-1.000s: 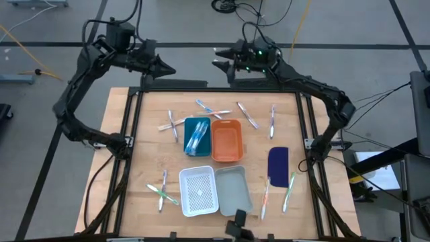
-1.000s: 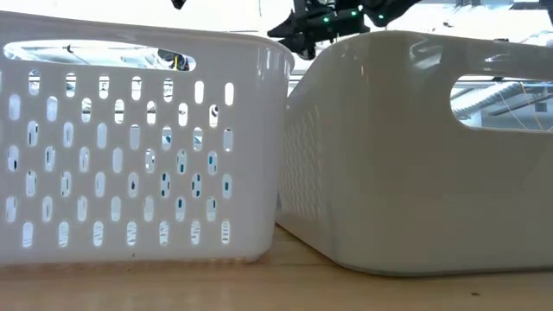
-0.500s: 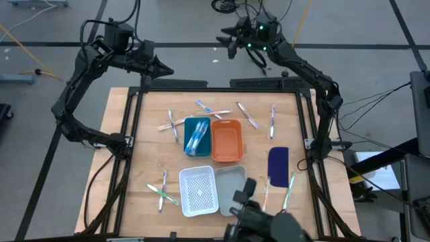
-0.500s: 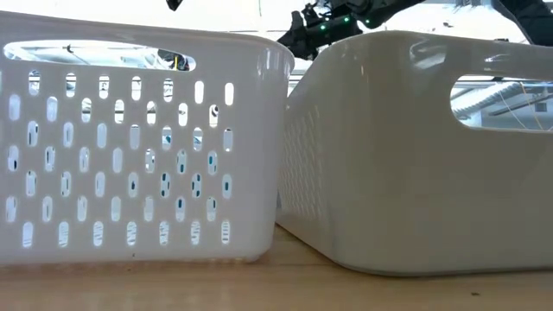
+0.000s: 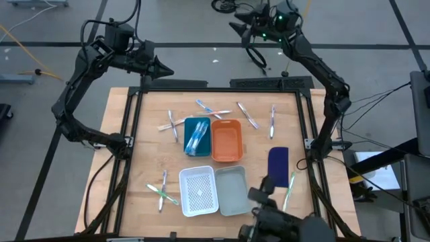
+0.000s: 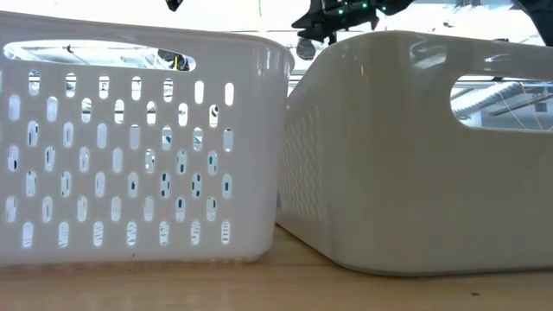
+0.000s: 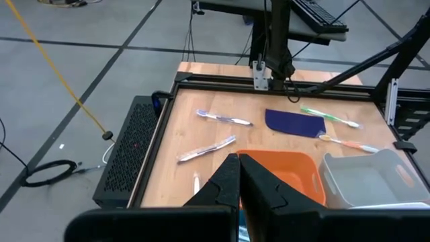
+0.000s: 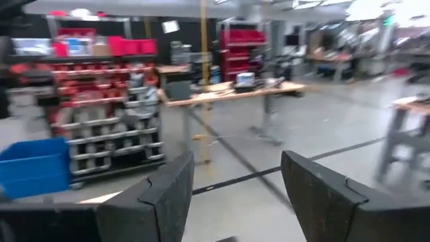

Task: Pick & Place Toothbrushes
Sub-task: Put the violet toothbrush into the orange bin

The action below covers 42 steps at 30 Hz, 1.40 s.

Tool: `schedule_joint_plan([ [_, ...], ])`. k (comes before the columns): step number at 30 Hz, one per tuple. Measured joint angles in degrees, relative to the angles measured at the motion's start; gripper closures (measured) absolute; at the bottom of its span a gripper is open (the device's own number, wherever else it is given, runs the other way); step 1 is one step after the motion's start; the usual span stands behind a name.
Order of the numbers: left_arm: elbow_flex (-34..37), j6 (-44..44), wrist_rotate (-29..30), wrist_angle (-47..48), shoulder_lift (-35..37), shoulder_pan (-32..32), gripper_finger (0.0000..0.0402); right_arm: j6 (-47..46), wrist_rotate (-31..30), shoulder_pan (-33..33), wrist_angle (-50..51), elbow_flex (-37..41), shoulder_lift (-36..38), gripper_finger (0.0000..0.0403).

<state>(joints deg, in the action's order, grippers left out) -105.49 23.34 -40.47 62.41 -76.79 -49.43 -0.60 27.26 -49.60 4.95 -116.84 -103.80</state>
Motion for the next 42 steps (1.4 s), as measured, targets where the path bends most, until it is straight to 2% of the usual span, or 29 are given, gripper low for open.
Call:
schedule_joint_plan([
  [4,0.0,-0.1,0.0,0.0,0.0,0.1,0.0396,-0.6,4.4,1.4,1.4,0.0,-1.3,0.0184],
  [10,0.0,-1.0,0.0,0.0,0.0,0.9,0.0396,5.8,4.4,4.0,14.4,0.1,-6.8,0.0184],
  [20,0.0,-1.6,3.6,0.5,0.0,3.2,0.0396,10.3,4.6,6.0,22.5,0.2,-16.0,0.0184],
  [24,0.0,-1.7,3.8,0.5,0.0,3.5,0.0396,12.2,7.5,6.7,28.4,0.1,-18.5,0.0184],
  [30,0.0,-1.8,5.0,0.5,0.0,3.4,0.0396,17.3,2.2,7.6,40.4,0.2,-20.8,0.0184],
  [37,0.0,-1.6,5.1,0.5,0.0,3.4,0.0396,24.1,-0.2,8.1,46.6,2.2,-20.7,0.0184],
  [42,0.0,-2.6,5.0,0.6,0.0,3.6,0.0396,25.1,-3.2,7.1,50.2,6.6,-20.8,0.0184],
])
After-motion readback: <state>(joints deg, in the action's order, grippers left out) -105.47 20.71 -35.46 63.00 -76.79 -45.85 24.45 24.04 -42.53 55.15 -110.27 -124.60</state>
